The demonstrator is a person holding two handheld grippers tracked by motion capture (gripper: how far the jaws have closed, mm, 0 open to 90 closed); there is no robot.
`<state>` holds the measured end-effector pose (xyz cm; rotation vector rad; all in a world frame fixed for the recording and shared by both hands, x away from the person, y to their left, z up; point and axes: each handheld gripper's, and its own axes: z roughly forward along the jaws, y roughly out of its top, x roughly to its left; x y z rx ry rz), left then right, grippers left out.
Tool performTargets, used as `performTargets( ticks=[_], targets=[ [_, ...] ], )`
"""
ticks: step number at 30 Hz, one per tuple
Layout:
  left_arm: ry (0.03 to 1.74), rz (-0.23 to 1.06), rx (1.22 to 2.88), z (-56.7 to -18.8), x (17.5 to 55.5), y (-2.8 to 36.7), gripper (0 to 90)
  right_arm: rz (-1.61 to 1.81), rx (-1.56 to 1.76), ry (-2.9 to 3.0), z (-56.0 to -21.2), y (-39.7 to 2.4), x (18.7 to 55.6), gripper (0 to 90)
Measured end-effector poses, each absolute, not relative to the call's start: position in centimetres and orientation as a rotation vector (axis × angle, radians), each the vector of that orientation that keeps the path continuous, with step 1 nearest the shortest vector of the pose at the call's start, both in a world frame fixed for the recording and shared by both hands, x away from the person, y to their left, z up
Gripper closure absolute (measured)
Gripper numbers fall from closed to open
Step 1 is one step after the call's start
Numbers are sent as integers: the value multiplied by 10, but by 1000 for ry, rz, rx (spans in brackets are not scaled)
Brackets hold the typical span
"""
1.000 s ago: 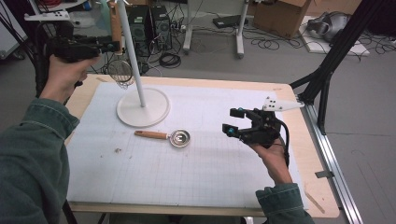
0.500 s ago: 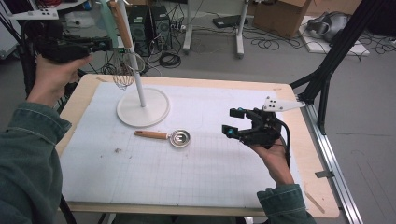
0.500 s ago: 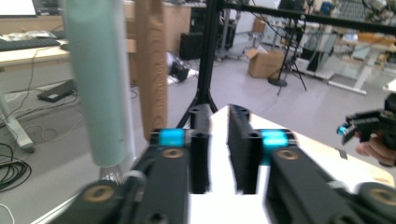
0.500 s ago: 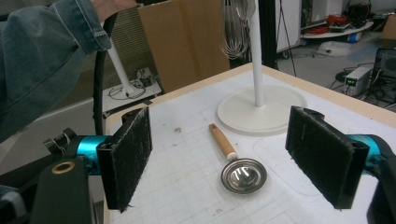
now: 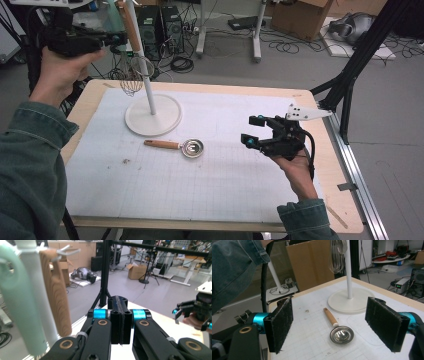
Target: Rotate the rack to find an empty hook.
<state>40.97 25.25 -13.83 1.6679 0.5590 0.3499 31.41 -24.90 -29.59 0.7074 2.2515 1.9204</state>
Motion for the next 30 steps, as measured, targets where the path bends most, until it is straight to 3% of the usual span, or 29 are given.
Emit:
performTargets(
  ticks=[19, 30],
  targets=[
    [588, 374, 1664, -105, 431, 234, 896, 1925, 710, 2232, -294, -255, 316, 211],
    [642, 401, 1649, -105, 443, 234, 896, 1926, 708, 2226, -294, -256, 315, 209]
  ],
)
